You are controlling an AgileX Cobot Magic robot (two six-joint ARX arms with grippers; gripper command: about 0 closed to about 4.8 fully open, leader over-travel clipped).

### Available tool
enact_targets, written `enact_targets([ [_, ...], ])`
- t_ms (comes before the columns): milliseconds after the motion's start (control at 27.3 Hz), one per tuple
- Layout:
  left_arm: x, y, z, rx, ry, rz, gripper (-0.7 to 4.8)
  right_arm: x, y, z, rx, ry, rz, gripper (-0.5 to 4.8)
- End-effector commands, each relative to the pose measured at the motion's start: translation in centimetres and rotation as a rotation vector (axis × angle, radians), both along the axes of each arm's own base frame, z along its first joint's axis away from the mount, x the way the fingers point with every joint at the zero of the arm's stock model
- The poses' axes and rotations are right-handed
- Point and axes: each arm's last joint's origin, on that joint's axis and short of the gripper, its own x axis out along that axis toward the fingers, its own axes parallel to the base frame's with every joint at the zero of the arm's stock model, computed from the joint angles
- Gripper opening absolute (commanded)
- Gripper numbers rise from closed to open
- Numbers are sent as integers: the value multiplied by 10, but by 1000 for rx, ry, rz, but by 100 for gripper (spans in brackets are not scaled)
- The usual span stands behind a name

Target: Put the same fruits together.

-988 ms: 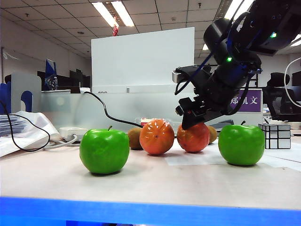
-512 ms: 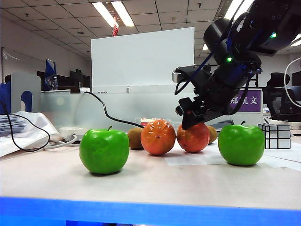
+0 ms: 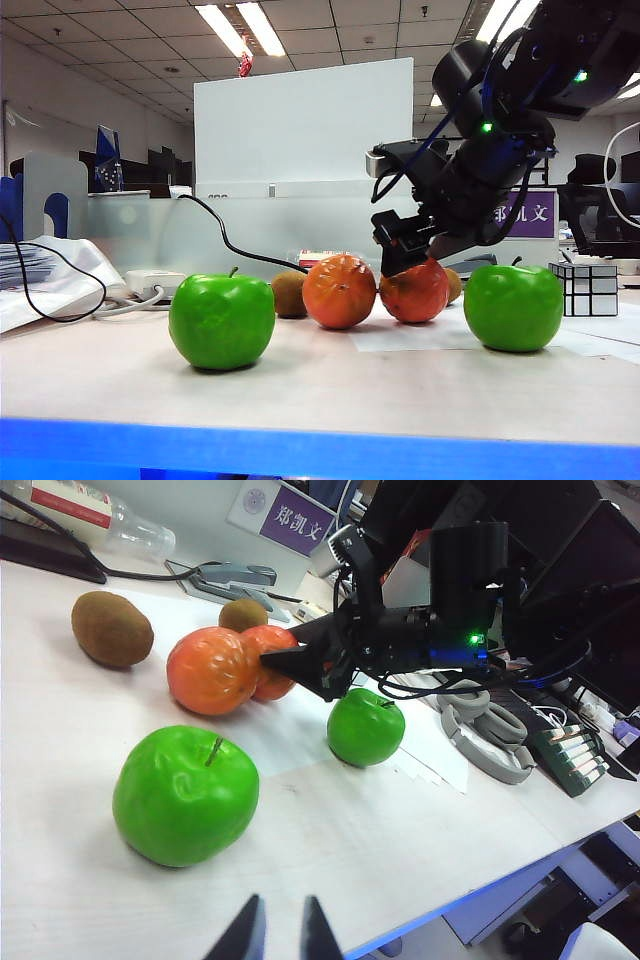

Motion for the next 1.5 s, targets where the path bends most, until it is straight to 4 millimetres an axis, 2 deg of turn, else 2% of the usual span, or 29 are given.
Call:
enact_targets([
  [37, 0, 0, 1, 5, -15, -6, 62, 2, 0, 5, 8, -37, -26, 444],
  [476, 0, 0, 1, 5, -15, -5, 62, 2, 0, 15, 27, -95, -38, 445],
  [952, 0, 0, 1, 11, -20, 17, 62, -5, -2, 64, 123, -281, -22, 445],
  [1061, 0, 0, 1, 11, -20, 17, 62, -2, 1, 75, 150, -299, 17, 477],
  [1318, 0, 1, 1, 12, -20, 23, 62, 8, 7, 107, 202, -377, 60, 479],
  [1501, 1, 1, 1, 12, -19, 37, 62, 15, 12, 117, 220, -381, 107, 479],
])
